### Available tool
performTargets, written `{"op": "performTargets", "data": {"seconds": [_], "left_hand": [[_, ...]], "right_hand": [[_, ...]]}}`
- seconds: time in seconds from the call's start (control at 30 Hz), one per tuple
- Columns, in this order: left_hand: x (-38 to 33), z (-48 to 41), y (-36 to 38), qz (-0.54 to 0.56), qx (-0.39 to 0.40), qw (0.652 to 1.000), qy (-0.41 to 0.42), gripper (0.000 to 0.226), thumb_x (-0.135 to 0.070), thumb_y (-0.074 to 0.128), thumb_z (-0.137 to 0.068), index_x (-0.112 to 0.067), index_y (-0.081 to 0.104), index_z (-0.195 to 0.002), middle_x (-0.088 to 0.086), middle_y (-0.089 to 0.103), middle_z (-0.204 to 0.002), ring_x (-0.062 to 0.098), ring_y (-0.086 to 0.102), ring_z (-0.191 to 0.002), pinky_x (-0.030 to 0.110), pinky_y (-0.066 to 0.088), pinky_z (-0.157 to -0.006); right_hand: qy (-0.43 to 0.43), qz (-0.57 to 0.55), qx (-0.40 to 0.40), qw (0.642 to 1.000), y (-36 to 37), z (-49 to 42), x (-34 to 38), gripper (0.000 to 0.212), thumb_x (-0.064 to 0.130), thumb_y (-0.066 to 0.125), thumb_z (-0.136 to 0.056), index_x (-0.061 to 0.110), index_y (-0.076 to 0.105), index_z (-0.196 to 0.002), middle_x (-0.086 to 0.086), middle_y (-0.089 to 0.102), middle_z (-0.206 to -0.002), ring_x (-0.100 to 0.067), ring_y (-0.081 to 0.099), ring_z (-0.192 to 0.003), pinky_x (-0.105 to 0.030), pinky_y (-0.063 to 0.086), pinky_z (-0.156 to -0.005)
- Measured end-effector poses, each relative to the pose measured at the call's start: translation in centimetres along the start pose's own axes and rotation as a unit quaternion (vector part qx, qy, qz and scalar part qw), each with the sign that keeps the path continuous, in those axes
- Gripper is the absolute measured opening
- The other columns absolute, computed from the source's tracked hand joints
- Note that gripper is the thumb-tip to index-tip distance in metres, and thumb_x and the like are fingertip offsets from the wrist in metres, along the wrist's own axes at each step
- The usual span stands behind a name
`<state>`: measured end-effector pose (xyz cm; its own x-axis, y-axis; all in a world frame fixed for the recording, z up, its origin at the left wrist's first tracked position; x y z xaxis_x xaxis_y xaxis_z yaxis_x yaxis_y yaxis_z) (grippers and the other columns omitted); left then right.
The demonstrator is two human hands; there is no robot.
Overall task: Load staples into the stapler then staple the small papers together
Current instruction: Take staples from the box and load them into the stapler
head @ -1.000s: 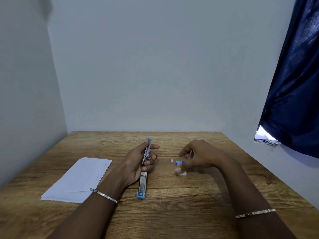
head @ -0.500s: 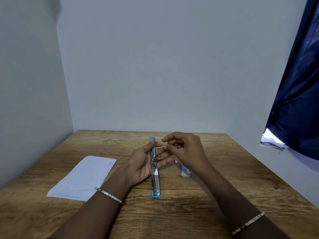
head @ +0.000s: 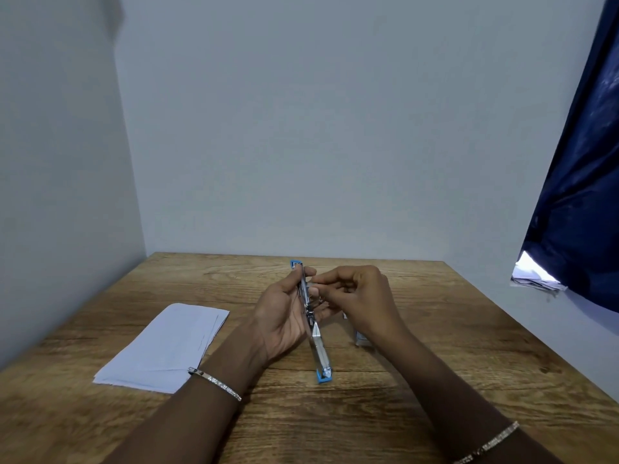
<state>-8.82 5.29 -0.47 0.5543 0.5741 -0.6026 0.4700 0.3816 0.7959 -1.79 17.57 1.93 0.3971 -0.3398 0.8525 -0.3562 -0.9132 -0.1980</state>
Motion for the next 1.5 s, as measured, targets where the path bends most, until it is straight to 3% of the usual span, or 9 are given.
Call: {"op": "performTargets", "data": {"seconds": [0.17, 0.33, 0.47, 0.7, 0.8, 0.97, 1.1, 1.33, 1.5], "left_hand": [[0.1, 0.1, 0.2, -0.011, -0.027, 1.000, 0.004, 0.027, -0.035, 0.044, -0.103, -0.010, 0.055, -0.098, 0.019, 0.067, -0.083, 0.022, 0.061, -0.072, 0.059, 0.055, -0.090], [0.1, 0.4, 0.7, -0.013, -0.023, 1.000, 0.007, 0.029, -0.036, 0.045, -0.103, -0.010, 0.056, -0.098, 0.022, 0.066, -0.124, 0.029, 0.068, -0.085, 0.058, 0.053, -0.094], [0.1, 0.7, 0.9, -0.018, -0.023, 1.000, -0.002, 0.032, -0.037, 0.042, -0.104, -0.010, 0.058, -0.097, 0.019, 0.071, -0.084, 0.032, 0.074, -0.077, 0.050, 0.060, -0.080], [0.2, 0.8, 0.9, -0.048, -0.052, 0.997, -0.007, 0.030, -0.034, 0.041, -0.105, -0.010, 0.057, -0.098, 0.018, 0.066, -0.085, 0.029, 0.060, -0.083, 0.048, 0.064, -0.071], [0.3, 0.8, 1.0, -0.062, -0.051, 0.997, -0.012, 0.028, -0.032, 0.042, -0.104, -0.008, 0.056, -0.104, 0.019, 0.064, -0.089, 0.028, 0.060, -0.082, 0.046, 0.063, -0.065], [0.4, 0.6, 0.7, -0.057, -0.044, 0.997, -0.018, 0.025, -0.032, 0.044, -0.103, -0.010, 0.055, -0.107, 0.011, 0.054, -0.082, 0.019, 0.046, -0.073, 0.050, 0.062, -0.075], [0.4, 0.4, 0.5, -0.054, -0.047, 0.997, -0.012, 0.028, -0.032, 0.042, -0.105, -0.009, 0.058, -0.098, 0.011, 0.055, -0.076, 0.018, 0.047, -0.069, 0.048, 0.063, -0.068], [0.4, 0.3, 0.3, -0.052, -0.053, 0.997, -0.023, 0.029, -0.034, 0.042, -0.105, -0.010, 0.057, -0.100, 0.018, 0.065, -0.084, 0.026, 0.062, -0.080, 0.054, 0.054, -0.090], [0.4, 0.3, 0.3, -0.036, -0.039, 0.998, -0.044, 0.029, -0.035, 0.041, -0.105, -0.010, 0.056, -0.099, 0.021, 0.065, -0.095, 0.034, 0.061, -0.102, 0.058, 0.035, -0.109]], "right_hand": [[-0.009, -0.001, 0.003, 1.000, 0.1, 0.0, -0.1, 0.013, 0.000, 0.083, -0.076, 0.000, 0.080, -0.088, -0.012, 0.078, -0.078, -0.020, 0.077, -0.066, -0.029, 0.062, -0.053], [-0.104, 0.134, -0.009, 0.985, 0.2, 0.2, 0.0, 0.014, 0.008, 0.085, -0.076, 0.009, 0.082, -0.089, -0.003, 0.080, -0.080, -0.011, 0.076, -0.073, -0.029, 0.063, -0.068], [-0.168, 0.196, -0.022, 0.966, 0.1, 0.1, 0.3, 0.012, 0.012, 0.086, -0.076, 0.013, 0.082, -0.087, 0.000, 0.079, -0.077, -0.007, 0.071, -0.067, -0.019, 0.055, -0.066], [-0.126, 0.216, 0.031, 0.968, -0.5, -0.1, 0.7, 0.014, 0.010, 0.086, -0.075, 0.012, 0.083, -0.089, -0.002, 0.080, -0.080, -0.007, 0.074, -0.073, -0.023, 0.060, -0.069], [-0.123, 0.217, 0.052, 0.967, -0.7, -0.1, 0.9, 0.015, 0.006, 0.084, -0.076, 0.009, 0.083, -0.091, -0.004, 0.081, -0.084, 0.007, 0.071, -0.074, -0.013, 0.058, -0.069], [-0.133, 0.248, 0.063, 0.957, -0.3, 0.0, 1.1, 0.016, 0.002, 0.080, -0.080, 0.008, 0.083, -0.094, -0.005, 0.081, -0.086, 0.013, 0.066, -0.073, -0.008, 0.052, -0.074], [-0.133, 0.271, 0.074, 0.950, -0.4, -0.1, 1.2, 0.021, -0.001, 0.076, -0.083, 0.010, 0.082, -0.099, -0.005, 0.081, -0.090, -0.010, 0.074, -0.082, -0.021, 0.057, -0.080], [-0.093, 0.272, 0.086, 0.954, -0.3, 0.0, 1.1, 0.021, 0.002, 0.075, -0.084, 0.014, 0.082, -0.100, -0.001, 0.081, -0.095, 0.012, 0.066, -0.075, -0.005, 0.050, -0.075], [-0.069, 0.248, 0.080, 0.963, -0.5, -0.1, 1.3, 0.018, 0.008, 0.082, -0.079, 0.012, 0.083, -0.096, -0.003, 0.081, -0.087, 0.004, 0.070, -0.069, -0.007, 0.051, -0.067]]}}
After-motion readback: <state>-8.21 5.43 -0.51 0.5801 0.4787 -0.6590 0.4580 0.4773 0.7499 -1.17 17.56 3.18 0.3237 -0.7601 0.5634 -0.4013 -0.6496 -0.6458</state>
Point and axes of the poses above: each hand's wrist, its own z-axis away from the middle knuckle, its own y-axis out of the palm, x = y × z, the point moved 1 cm from there along -z, towards the middle knuckle
